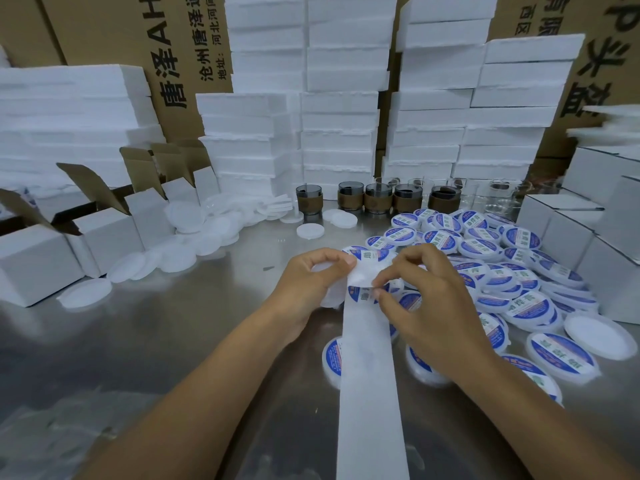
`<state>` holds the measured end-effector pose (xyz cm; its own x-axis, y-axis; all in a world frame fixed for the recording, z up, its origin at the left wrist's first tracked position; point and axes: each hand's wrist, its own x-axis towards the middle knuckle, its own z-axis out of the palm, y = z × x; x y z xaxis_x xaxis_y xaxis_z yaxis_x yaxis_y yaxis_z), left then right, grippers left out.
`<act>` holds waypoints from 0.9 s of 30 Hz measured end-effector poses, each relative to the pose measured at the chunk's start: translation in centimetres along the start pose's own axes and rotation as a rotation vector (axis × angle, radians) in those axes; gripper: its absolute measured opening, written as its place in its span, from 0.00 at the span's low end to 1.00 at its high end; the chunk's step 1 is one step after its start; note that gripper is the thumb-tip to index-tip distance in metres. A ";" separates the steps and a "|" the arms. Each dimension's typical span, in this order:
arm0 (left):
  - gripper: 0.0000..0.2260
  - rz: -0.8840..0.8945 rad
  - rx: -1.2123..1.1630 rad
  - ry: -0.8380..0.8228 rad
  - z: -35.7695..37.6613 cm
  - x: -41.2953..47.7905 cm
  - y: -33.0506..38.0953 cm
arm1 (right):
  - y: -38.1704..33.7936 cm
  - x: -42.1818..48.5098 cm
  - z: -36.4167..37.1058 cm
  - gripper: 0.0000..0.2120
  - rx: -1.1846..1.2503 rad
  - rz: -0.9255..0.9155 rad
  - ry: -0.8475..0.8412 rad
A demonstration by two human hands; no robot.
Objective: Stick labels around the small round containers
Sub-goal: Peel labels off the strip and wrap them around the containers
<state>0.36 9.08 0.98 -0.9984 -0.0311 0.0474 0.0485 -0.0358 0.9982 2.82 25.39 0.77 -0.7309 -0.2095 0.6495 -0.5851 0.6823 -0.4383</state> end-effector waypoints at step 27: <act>0.13 -0.067 -0.571 -0.090 0.2 0.0 0.8 | 0.1 -0.5 1.0 0.35 0.384 0.229 -0.409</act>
<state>0.40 9.21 1.83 -0.9972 0.0741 0.0128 -0.0317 -0.5687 0.8220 2.76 24.91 -0.21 -0.8844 -0.3917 0.2537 -0.4261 0.4559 -0.7814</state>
